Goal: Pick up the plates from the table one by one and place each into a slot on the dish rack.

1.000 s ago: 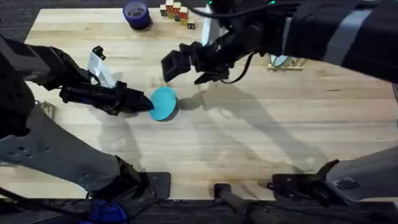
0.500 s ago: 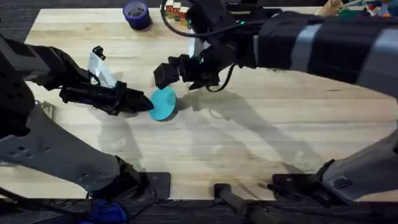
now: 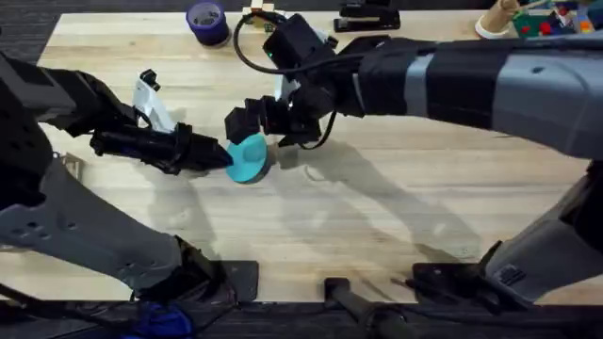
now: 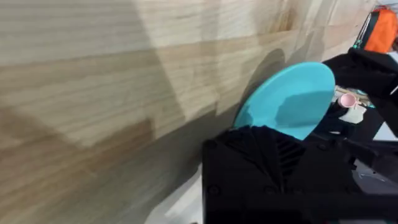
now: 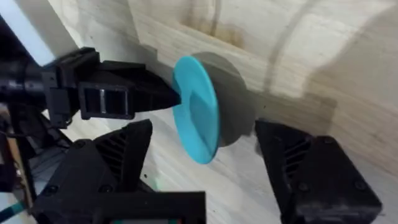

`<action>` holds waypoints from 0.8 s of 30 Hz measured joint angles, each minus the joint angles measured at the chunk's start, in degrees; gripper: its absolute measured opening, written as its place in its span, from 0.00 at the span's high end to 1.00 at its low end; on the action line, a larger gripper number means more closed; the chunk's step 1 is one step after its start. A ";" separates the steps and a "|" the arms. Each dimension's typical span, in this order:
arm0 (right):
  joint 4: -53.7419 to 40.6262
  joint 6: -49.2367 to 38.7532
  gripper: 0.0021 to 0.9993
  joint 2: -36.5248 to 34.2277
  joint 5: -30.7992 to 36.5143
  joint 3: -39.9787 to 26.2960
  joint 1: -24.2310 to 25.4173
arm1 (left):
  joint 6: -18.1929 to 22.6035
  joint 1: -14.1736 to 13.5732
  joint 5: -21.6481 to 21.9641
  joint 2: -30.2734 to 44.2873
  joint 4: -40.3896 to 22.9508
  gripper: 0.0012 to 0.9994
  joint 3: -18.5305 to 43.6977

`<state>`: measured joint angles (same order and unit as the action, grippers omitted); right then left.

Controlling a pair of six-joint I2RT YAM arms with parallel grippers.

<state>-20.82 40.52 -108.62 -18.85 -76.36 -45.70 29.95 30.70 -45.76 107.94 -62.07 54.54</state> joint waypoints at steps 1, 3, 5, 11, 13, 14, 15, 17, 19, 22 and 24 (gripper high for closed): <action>-0.01 0.58 0.01 0.02 0.00 0.00 -0.22 | 0.00 0.00 0.00 0.00 0.00 0.96 0.00; 0.14 1.65 0.01 0.02 0.00 0.00 -0.52 | 0.00 0.00 0.00 0.00 0.00 0.96 0.00; 0.37 2.78 0.01 0.01 -0.08 0.00 -0.62 | 0.00 0.00 0.00 0.00 0.00 0.96 0.00; 7.42 4.11 0.01 -0.01 -3.13 0.43 -0.58 | 0.00 0.00 0.00 0.00 0.00 0.96 0.00; 8.71 4.28 0.01 -0.02 -4.00 1.11 -0.58 | 0.00 0.00 0.00 0.00 0.00 0.96 0.00; 8.79 4.31 0.01 -0.02 -4.43 1.44 -0.58 | 0.00 0.00 0.01 0.00 0.00 0.96 0.00; 8.76 4.34 0.01 -0.06 -4.76 1.76 -0.58 | 0.00 0.00 0.00 0.00 0.00 0.96 0.00; 8.76 4.48 0.01 -0.32 -5.15 2.17 -0.58 | 0.00 0.00 0.01 0.00 0.00 0.96 0.00; 8.81 4.51 0.00 -0.52 -5.27 2.52 -0.58 | 0.00 0.00 0.00 0.00 0.03 0.96 0.00; 10.58 4.75 0.01 -0.52 -5.59 4.33 -0.43 | 0.00 0.00 0.00 0.00 0.07 0.96 0.00; 12.77 5.52 0.00 -0.52 -6.27 6.13 -0.19 | 0.00 0.00 0.00 0.00 0.07 0.96 0.00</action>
<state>-8.05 46.04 -109.14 -25.12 -70.23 -45.89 29.95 30.70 -45.76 107.94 -62.00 54.54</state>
